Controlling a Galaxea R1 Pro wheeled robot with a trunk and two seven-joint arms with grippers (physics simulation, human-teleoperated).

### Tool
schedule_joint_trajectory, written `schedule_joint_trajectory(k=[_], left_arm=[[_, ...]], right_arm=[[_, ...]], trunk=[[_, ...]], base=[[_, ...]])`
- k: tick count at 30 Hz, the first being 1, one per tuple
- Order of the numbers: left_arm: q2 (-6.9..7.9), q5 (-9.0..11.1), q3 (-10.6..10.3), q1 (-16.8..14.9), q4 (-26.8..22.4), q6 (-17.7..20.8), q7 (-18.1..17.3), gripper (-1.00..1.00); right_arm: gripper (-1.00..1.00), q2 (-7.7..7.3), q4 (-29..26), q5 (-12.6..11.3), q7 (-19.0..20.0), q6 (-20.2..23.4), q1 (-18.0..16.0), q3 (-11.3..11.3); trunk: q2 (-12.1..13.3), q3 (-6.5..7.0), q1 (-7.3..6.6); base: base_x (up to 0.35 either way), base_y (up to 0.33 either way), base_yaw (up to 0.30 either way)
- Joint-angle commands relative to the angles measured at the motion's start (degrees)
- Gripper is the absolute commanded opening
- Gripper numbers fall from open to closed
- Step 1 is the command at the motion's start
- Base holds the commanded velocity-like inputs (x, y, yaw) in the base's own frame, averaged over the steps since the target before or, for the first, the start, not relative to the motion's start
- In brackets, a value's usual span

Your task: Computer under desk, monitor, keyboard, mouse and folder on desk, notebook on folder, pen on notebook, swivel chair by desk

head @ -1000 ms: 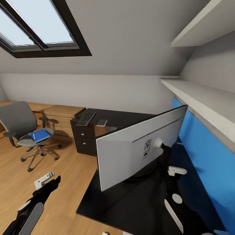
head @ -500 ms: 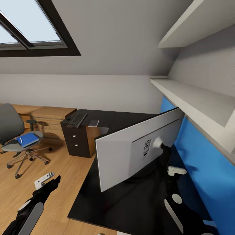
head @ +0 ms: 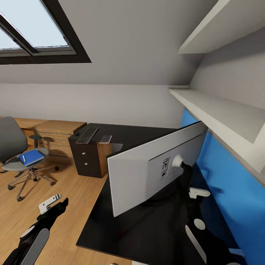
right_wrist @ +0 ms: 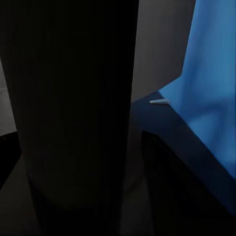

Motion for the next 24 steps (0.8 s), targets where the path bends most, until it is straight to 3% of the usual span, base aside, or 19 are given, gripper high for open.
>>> schedule_joint_trajectory(k=[1,6,24], left_arm=[[0.01,0.4,0.0,0.0,-0.1,0.2,0.3,1.0],[0.01,0.4,-0.1,0.0,-0.1,0.2,0.3,1.0],[0.01,0.4,0.0,0.0,-0.1,0.2,0.3,1.0]], right_arm=[[-1.0,-0.09,0.0,-0.3,-0.3,-0.4,-0.1,0.3],[-1.0,-0.09,0.0,-0.3,-0.3,-0.5,-0.1,0.3],[-1.0,-0.09,0.0,-0.3,-0.3,-0.5,-0.1,0.3]], trunk=[[-0.1,-0.06,0.0],[-0.1,-0.06,0.0],[-0.1,-0.06,0.0]], base=[[0.0,0.0,0.0],[0.042,0.0,0.0],[0.206,0.0,0.0]])
